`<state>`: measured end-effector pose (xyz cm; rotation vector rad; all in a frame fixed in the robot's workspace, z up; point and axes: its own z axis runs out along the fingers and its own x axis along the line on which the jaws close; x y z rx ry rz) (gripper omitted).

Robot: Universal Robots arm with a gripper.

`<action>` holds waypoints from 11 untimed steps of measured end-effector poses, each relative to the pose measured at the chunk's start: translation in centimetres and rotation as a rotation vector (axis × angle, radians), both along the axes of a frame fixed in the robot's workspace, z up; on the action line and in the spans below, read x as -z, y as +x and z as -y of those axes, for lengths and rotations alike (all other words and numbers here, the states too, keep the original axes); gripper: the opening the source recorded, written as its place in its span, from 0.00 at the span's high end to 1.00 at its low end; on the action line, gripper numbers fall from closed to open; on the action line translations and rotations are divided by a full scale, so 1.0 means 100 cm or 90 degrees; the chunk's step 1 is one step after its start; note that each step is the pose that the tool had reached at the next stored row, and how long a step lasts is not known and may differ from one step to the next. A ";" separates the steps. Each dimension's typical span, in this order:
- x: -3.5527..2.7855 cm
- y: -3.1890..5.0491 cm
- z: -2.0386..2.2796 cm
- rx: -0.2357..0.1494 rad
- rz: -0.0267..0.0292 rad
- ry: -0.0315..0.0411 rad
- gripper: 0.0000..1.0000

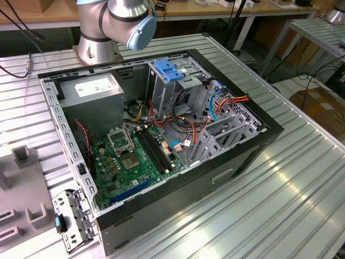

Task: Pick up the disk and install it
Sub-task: 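Pick up the disk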

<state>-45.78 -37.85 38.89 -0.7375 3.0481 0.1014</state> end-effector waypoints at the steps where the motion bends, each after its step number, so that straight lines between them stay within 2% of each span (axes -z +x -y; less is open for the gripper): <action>1: 0.0000 0.0000 0.0000 -0.013 0.0000 0.0000 0.89; 11: 0.0000 0.0000 0.0000 -0.131 0.0000 0.0000 0.89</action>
